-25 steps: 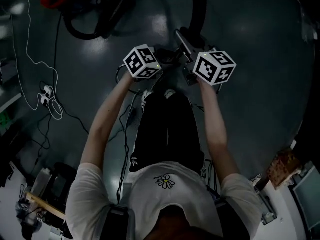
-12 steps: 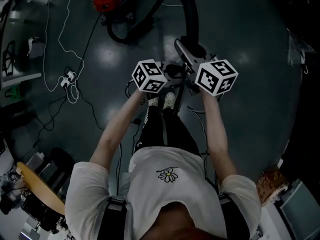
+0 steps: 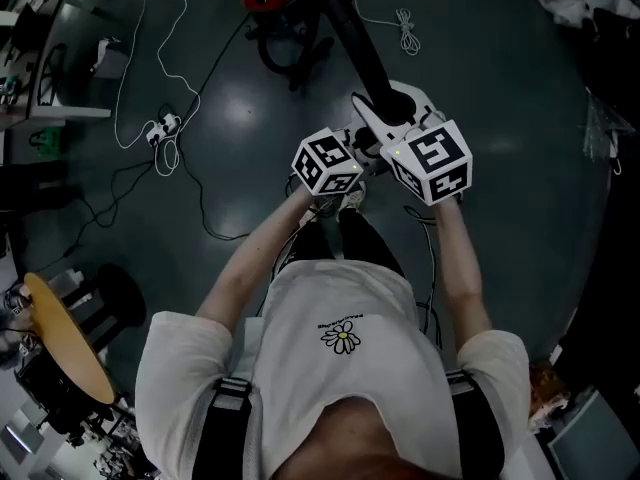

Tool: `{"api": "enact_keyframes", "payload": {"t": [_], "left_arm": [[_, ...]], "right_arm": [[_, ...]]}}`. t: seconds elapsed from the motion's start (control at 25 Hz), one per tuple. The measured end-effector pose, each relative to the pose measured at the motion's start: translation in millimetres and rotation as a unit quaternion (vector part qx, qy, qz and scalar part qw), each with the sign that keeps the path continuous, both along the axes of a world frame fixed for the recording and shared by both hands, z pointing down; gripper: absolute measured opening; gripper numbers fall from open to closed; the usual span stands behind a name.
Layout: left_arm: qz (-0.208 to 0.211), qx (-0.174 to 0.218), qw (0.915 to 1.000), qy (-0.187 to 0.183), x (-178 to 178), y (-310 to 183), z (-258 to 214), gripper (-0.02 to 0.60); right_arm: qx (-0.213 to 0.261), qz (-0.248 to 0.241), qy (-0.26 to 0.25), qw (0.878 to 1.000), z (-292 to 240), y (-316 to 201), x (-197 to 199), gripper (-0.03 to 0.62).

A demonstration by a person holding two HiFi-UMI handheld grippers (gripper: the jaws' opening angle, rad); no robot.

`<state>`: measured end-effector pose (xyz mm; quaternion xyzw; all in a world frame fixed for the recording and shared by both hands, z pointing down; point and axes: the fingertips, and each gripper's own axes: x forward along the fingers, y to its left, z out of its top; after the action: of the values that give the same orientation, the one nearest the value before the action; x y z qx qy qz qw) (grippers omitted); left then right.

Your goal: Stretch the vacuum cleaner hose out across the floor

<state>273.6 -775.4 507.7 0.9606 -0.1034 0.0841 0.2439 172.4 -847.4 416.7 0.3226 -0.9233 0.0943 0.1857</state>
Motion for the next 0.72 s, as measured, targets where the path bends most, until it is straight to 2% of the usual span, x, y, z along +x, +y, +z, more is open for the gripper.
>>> {"api": "enact_keyframes", "payload": {"t": [0.12, 0.2, 0.28, 0.32, 0.4, 0.48, 0.52, 0.6, 0.72], "left_arm": [[-0.052, -0.01, 0.9984, 0.021, -39.8, 12.9, -5.5, 0.186], [-0.114, -0.004, 0.9935, 0.011, -93.8, 14.9, -3.3, 0.186], [-0.182, 0.036, 0.9824, -0.024, -166.8, 16.3, -5.3, 0.186], [-0.214, 0.066, 0.9737, -0.044, -202.9, 17.1, -12.2, 0.186], [-0.267, 0.142, 0.9498, -0.081, -264.2, 14.7, -41.6, 0.186], [-0.288, 0.237, 0.9197, -0.122, -306.0, 12.4, -85.4, 0.187], [-0.284, 0.287, 0.9028, -0.147, -318.7, 13.1, -108.1, 0.192], [-0.255, 0.376, 0.8703, -0.191, -327.0, 19.2, -146.3, 0.249], [-0.183, 0.462, 0.8346, -0.238, -311.9, 41.8, -171.1, 0.326]], "right_arm": [[0.019, -0.006, 0.019, 1.0, -17.0, 20.0, -10.8, 0.115], [0.033, 0.005, 0.043, 0.999, -26.5, 29.8, -10.7, 0.115], [0.048, 0.012, 0.084, 0.995, -29.6, 43.7, -12.2, 0.115], [0.056, 0.009, 0.108, 0.993, -28.7, 53.8, -14.7, 0.115], [0.07, -0.004, 0.158, 0.985, -25.6, 77.1, -22.7, 0.115], [0.084, -0.02, 0.206, 0.975, -22.4, 101.5, -32.3, 0.115], [0.09, -0.03, 0.228, 0.969, -21.1, 113.9, -36.5, 0.115], [0.101, -0.051, 0.265, 0.958, -19.9, 138.2, -41.8, 0.115], [0.119, -0.088, 0.306, 0.94, -21.5, 171.4, -44.2, 0.115]]}}
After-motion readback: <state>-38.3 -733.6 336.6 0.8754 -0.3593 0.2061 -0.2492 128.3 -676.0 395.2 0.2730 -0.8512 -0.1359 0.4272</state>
